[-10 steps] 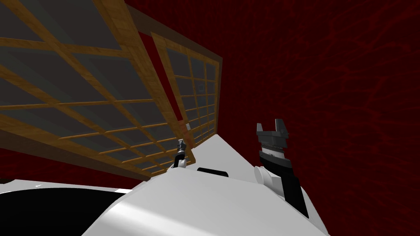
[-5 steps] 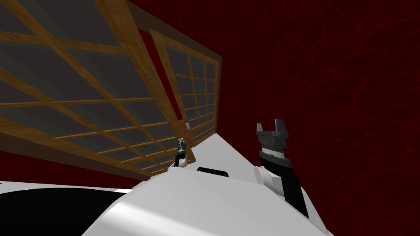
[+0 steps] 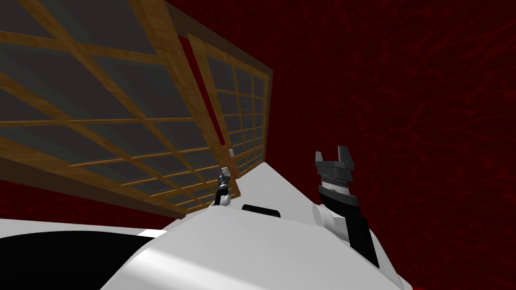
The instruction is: Pull the door open
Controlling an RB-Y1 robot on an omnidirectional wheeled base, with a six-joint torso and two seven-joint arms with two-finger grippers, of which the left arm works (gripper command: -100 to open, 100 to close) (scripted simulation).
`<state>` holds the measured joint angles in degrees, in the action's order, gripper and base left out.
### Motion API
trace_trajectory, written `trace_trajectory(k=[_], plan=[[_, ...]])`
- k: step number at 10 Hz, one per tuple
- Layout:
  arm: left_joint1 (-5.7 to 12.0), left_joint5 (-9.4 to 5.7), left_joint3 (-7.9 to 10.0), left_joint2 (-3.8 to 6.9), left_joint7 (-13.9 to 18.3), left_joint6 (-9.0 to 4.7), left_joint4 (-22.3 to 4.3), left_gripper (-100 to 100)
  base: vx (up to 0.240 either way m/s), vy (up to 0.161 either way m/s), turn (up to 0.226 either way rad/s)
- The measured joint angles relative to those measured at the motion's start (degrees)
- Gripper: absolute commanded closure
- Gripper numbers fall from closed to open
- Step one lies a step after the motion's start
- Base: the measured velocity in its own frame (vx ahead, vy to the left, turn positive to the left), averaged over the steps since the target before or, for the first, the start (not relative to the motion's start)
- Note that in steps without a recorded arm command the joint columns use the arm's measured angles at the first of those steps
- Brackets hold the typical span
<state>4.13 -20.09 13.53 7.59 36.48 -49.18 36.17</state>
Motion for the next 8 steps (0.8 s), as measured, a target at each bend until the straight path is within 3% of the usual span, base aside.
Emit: trace_trajectory(k=[8], plan=[[0.16,-4.16,-1.63,-0.81,11.04,-0.13,0.73,-100,-0.064,0.014,-0.064]])
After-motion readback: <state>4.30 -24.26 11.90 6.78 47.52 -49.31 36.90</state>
